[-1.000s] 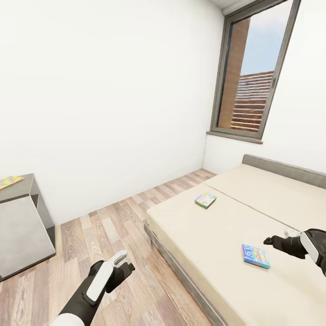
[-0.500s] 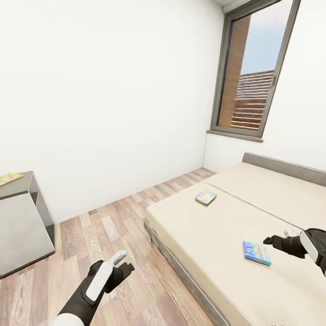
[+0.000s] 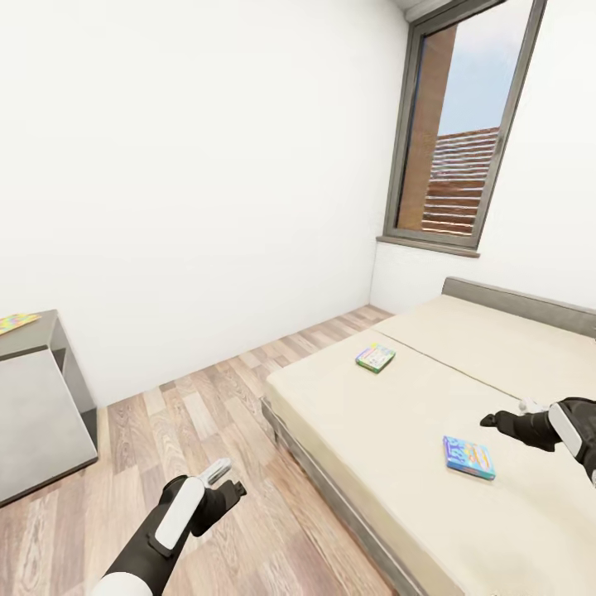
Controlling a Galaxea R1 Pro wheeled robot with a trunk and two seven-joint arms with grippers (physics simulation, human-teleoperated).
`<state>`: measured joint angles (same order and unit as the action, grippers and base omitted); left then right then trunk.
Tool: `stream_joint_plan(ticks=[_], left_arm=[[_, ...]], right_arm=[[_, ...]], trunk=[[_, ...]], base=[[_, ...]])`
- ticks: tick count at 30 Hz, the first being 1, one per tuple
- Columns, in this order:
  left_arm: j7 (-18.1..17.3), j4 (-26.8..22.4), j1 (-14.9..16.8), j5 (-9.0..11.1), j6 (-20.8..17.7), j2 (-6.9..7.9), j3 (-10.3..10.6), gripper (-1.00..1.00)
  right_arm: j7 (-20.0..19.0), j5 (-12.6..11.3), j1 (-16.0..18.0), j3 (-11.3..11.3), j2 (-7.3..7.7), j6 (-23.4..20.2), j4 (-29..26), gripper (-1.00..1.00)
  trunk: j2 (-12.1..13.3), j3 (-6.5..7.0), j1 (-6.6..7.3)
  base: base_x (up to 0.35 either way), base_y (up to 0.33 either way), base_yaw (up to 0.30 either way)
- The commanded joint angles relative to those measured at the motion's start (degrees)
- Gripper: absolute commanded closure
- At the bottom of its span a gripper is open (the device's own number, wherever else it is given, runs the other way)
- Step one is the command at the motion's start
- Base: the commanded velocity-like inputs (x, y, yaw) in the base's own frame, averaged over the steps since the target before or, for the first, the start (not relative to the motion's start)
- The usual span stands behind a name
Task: Put all the toys in the child's room - the three board games (two on the bed and one on the table), the two jigsaw puzzles on the table, and the tennis ball on the table - inside the toy box on the table in the child's room.
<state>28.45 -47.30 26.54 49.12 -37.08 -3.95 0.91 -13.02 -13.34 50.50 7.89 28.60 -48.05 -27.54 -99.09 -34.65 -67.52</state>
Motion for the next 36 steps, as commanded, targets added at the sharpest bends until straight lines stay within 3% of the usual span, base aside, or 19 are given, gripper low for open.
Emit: stream_joint_plan(ticks=[1,9,22,31,36], left_arm=[[0.57,-0.14,-0.05,0.95,-0.3,0.07,0.12,-1.0],[-0.27,-0.07,-1.9,1.66,-1.0,0.97,0.52,-1.0],[-0.6,-0.3,-2.18,1.98,-0.98,1.23,0.5,-1.0],[-0.48,-0.04,-2.32,1.65,-0.88,1.42,0.61,-1.0],[-0.55,-0.88,-2.45,1.6,-1.59,2.42,0.32,-1.0]], right_arm=[[-0.33,0.34,0.11,0.26,-0.06,-0.77,-0.08,-1.0],[-0.23,0.41,0.37,0.09,-0.33,-2.78,-0.22,-1.0],[-0.02,0.21,0.37,-0.01,-0.08,-2.87,0.17,-1.0],[-0.4,0.31,0.15,0.28,0.52,-2.87,0.42,-1.0],[-0.43,0.8,-0.4,0.28,0.89,-2.17,0.83,-1.0]], trunk=[[-0.03,-0.06,0.0],[-0.03,-0.06,0.0],[-0.03,-0.08,0.0],[-0.03,-0.08,0.0],[-0.03,-0.08,0.0]], base=[[0.0,0.0,-0.078],[0.073,0.0,-0.019],[0.282,0.0,-0.002],[0.058,-0.016,0.0],[0.041,-0.058,0.0]])
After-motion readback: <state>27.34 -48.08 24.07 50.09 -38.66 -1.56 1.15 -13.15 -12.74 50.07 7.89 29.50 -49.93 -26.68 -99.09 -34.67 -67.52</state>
